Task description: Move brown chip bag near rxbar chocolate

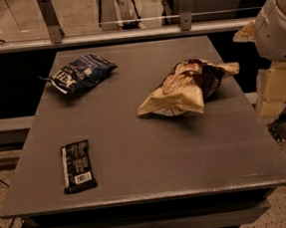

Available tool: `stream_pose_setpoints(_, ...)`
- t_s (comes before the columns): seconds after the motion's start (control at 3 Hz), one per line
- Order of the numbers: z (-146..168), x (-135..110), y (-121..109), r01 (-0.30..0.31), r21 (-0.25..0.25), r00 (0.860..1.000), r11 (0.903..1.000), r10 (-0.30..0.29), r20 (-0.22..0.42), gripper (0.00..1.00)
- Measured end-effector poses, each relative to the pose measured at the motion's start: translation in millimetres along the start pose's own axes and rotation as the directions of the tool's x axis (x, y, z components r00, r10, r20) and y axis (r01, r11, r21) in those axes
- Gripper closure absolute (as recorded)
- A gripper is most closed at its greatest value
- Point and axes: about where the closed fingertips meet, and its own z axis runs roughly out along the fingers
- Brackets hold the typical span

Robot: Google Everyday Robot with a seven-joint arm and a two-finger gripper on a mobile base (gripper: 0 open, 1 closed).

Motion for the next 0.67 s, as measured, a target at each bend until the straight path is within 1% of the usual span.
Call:
stream_pose_setpoints(0.33,-0.4,-0.1,-0.3,0.001,0.002,1.0,1.0,-0.001,0.0,0.0)
stream_pose_setpoints(0.67,0.1,-2.5,-9.8,0.079,0.056,0.997,0.9953,-0.078,-0.01,0.0)
